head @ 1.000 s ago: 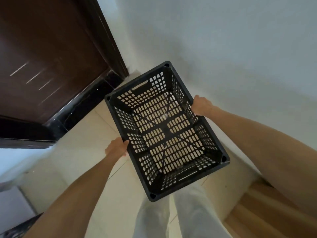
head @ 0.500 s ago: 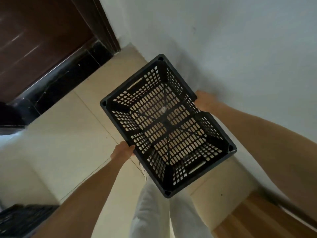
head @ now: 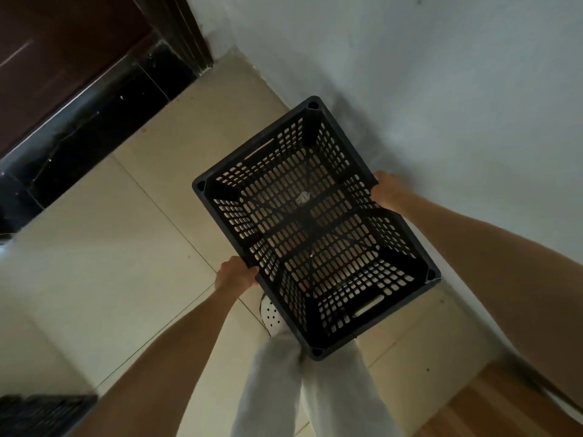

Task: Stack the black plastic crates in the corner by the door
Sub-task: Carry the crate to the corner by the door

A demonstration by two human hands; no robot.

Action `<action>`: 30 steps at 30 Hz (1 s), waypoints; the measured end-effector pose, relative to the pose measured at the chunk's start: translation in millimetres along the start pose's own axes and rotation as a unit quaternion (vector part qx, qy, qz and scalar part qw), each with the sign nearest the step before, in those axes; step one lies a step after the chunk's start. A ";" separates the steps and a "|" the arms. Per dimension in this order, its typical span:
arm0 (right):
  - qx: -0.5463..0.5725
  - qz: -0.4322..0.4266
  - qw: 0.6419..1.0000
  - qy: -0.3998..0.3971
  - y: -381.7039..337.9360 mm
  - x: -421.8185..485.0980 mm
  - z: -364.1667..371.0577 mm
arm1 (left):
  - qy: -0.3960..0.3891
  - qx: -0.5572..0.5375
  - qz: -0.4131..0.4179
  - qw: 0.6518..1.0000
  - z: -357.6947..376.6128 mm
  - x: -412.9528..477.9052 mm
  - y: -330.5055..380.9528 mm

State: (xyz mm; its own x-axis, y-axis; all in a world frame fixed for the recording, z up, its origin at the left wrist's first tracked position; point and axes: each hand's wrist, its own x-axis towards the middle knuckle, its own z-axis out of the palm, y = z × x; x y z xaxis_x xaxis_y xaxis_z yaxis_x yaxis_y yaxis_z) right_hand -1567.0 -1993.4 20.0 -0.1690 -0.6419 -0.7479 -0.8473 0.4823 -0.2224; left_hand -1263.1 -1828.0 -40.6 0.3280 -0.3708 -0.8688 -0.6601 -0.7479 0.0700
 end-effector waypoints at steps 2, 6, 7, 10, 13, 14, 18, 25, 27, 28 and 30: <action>0.004 0.005 1.000 -0.006 -2.7 9.3 6.6 | -0.009 0.002 -0.001 1.000 -2.7 11.9 -3.3; 0.000 0.009 1.000 -0.018 -10.0 26.4 19.4 | -0.037 -0.002 -0.007 0.999 -4.2 30.1 -9.6; -0.005 0.009 1.000 -0.019 -12.1 29.8 21.8 | -0.044 -0.005 -0.006 0.999 -3.2 32.1 -10.1; -0.009 0.013 1.000 -0.022 -16.5 40.4 27.7 | -0.052 -0.012 0.001 0.999 2.9 37.1 -11.0; -0.010 0.018 1.000 -0.015 -16.4 50.3 29.6 | -0.054 -0.019 0.009 0.998 5.9 40.7 -7.8; -0.011 0.024 1.000 -0.017 -16.4 52.8 29.4 | -0.054 -0.021 0.013 0.998 6.8 41.9 -6.6; 0.001 0.044 0.998 -0.037 -16.9 56.9 25.3 | -0.059 -0.023 0.023 0.998 7.2 41.7 -6.1; -0.029 -0.017 0.998 -0.055 -26.0 10.5 17.6 | -0.034 0.084 0.087 0.992 -21.4 -4.7 11.5; -0.079 -0.056 0.994 -0.057 -34.3 -19.7 8.9 | -0.010 0.106 0.115 0.988 -39.4 -33.3 18.4; -0.104 -0.080 0.990 -0.056 -38.8 -36.4 4.0 | -0.001 0.116 0.131 0.985 -49.0 -49.4 20.5; -0.151 -0.125 0.979 -0.051 -47.5 -70.6 -7.2 | 0.020 0.137 0.160 0.977 -67.0 -82.6 22.0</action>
State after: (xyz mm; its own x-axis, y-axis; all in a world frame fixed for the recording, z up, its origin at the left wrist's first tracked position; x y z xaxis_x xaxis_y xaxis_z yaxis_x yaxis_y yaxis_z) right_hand -1518.5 -1975.3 87.9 0.1014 -0.6474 -0.7554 -0.9686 0.1090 -0.2234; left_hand -1259.4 -1850.7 65.6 0.0976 -0.5872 -0.8035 -0.8879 -0.4162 0.1963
